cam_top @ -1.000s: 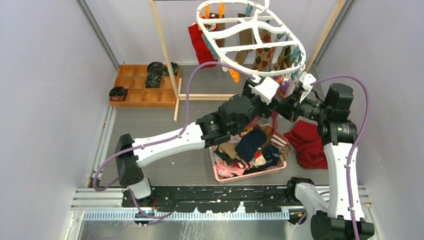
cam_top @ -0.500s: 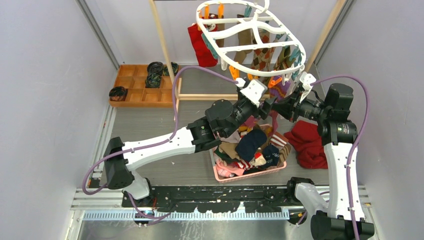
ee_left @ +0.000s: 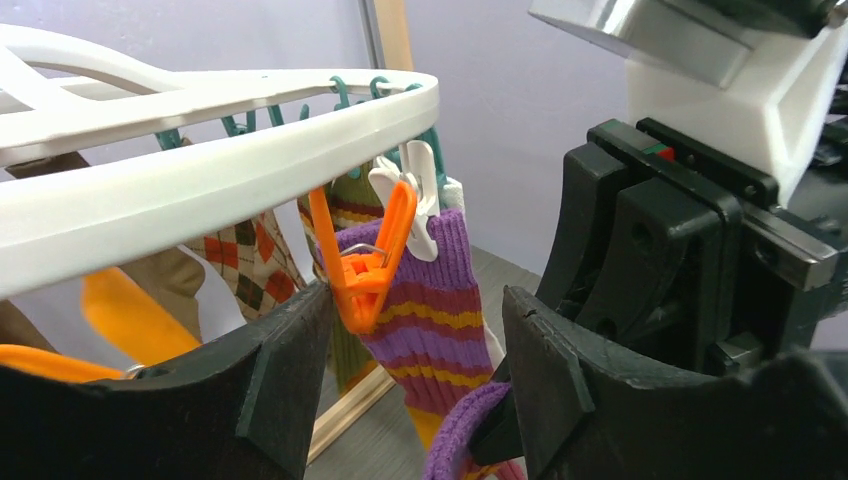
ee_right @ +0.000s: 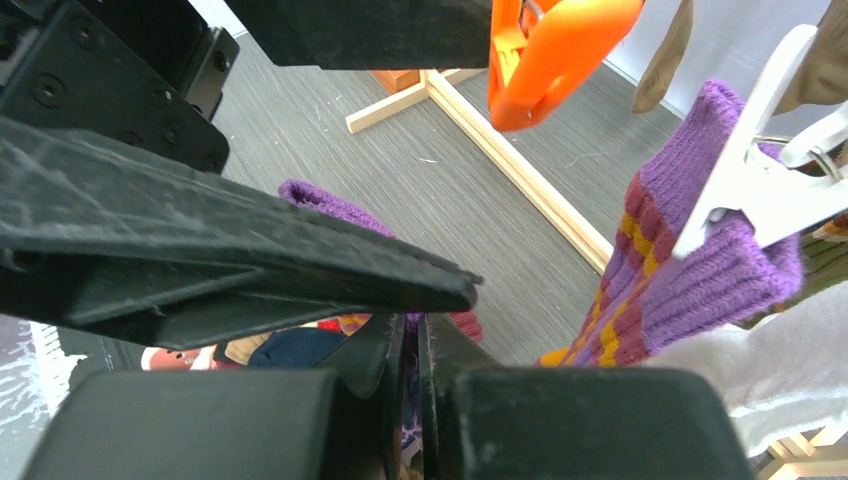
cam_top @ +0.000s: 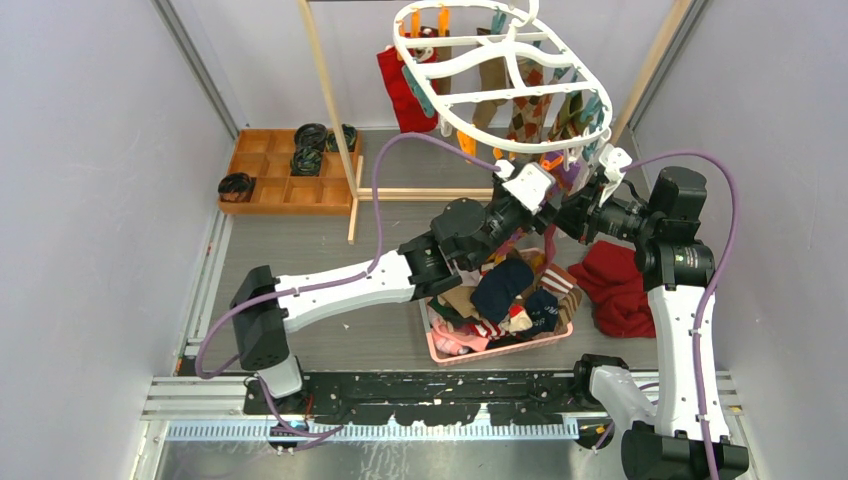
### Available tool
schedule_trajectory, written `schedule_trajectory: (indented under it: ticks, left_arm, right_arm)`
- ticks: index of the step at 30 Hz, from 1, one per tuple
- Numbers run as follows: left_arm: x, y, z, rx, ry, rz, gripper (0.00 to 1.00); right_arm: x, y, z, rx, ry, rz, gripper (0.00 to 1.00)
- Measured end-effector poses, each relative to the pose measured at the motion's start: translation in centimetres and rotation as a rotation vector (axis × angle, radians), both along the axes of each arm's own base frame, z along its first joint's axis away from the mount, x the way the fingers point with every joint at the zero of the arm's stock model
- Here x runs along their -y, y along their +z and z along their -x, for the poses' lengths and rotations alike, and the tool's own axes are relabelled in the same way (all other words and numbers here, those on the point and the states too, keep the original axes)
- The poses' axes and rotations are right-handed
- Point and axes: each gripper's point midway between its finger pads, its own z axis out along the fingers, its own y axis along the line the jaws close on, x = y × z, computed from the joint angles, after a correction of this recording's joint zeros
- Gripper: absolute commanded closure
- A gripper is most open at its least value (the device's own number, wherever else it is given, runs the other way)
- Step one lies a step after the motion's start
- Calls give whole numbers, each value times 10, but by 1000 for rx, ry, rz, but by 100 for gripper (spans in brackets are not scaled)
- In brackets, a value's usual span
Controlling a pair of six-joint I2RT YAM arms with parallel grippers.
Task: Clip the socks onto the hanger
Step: Open the clamp at the hanger.
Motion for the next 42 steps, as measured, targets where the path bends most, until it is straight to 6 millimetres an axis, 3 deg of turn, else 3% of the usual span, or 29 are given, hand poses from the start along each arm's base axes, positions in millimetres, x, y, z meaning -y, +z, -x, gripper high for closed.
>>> schedule_trajectory:
  ticks: [10, 33, 42]
  left_arm:
    - [9, 7, -11, 57, 43, 0, 36]
    - [6, 21, -23, 82, 125, 26, 43]
    - [5, 22, -24, 90, 133, 16, 58]
  right_arm:
    - [0, -1, 0, 7, 2, 8, 96]
    - [1, -6, 2, -6, 0, 21, 96]
    - [2, -7, 2, -7, -3, 23, 96]
